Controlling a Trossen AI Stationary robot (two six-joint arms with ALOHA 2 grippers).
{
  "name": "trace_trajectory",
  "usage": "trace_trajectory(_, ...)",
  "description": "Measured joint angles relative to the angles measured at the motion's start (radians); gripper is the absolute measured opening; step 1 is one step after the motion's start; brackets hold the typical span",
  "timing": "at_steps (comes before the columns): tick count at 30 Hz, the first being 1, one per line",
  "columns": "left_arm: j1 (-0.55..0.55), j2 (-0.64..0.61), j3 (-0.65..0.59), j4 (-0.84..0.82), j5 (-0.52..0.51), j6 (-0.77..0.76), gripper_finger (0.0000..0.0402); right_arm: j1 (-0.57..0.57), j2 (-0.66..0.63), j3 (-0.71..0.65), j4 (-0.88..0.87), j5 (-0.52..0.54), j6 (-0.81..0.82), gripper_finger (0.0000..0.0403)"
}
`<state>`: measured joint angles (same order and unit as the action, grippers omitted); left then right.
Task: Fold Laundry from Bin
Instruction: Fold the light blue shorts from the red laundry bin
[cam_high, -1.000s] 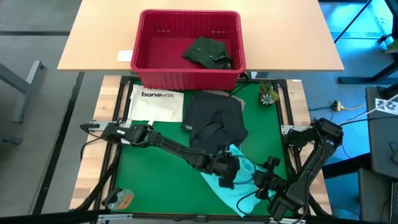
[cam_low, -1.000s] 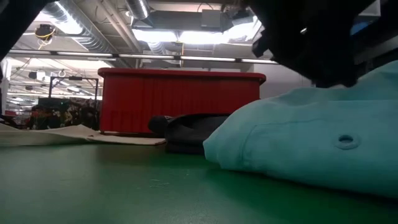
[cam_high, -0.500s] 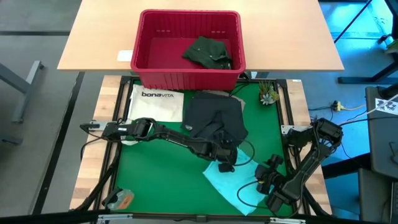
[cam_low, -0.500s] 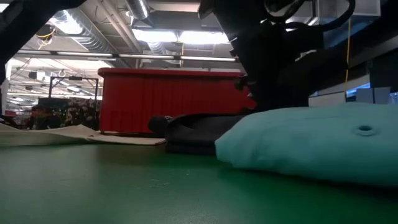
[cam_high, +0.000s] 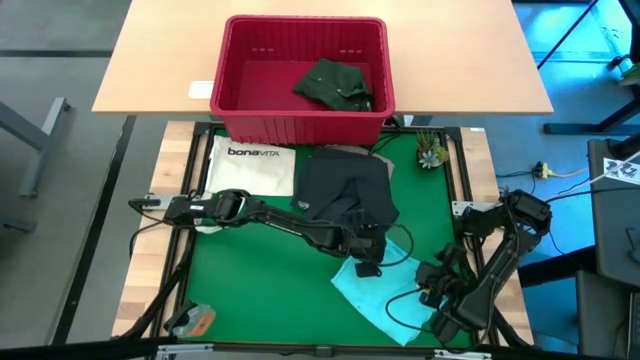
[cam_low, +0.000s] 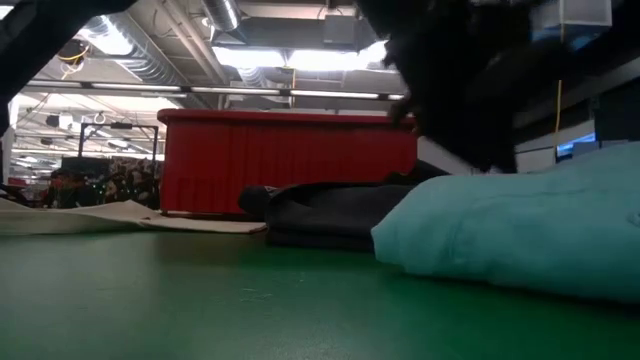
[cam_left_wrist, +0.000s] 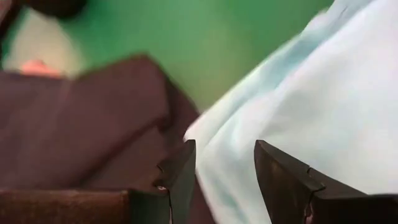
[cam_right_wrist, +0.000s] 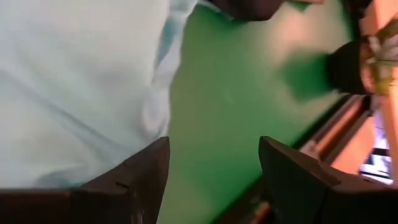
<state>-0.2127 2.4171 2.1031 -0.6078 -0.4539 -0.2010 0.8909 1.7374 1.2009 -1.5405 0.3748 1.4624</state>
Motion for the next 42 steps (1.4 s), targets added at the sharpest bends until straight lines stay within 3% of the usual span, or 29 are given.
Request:
trace_trajectory(8,-0.030,0.000,0.163,-0.014,0.001,0.123,0.0158,0.009,-0.005,0.102,-0.031,0.003,-0.034,0.0248)
trace_trajectory(13,-0.064,-0.009,0.254,-0.130,0.001,0.155,0.0158,0.057,-0.005,0.133,-0.018,0.029,-0.030,0.0248)
trace_trajectory(21,-0.120,-0.085,0.239,-0.396,-0.004,0.139,0.0158,0.085,-0.005,0.133,0.074,0.037,-0.029,0.0248)
trace_trajectory(31,-0.096,-0.084,0.192,-0.759,-0.029,-0.050,0.0158,0.084,-0.005,0.134,0.118,0.156,-0.039,0.0248)
trace_trajectory(39,-0.016,-0.085,0.038,-0.726,-0.022,-0.051,0.0158,0.048,-0.005,0.134,0.138,0.209,-0.061,0.0248)
trace_trajectory(42,0.022,-0.085,-0.015,-0.692,0.037,-0.040,0.0158,0.028,-0.005,0.134,0.138,0.203,-0.082,0.0248)
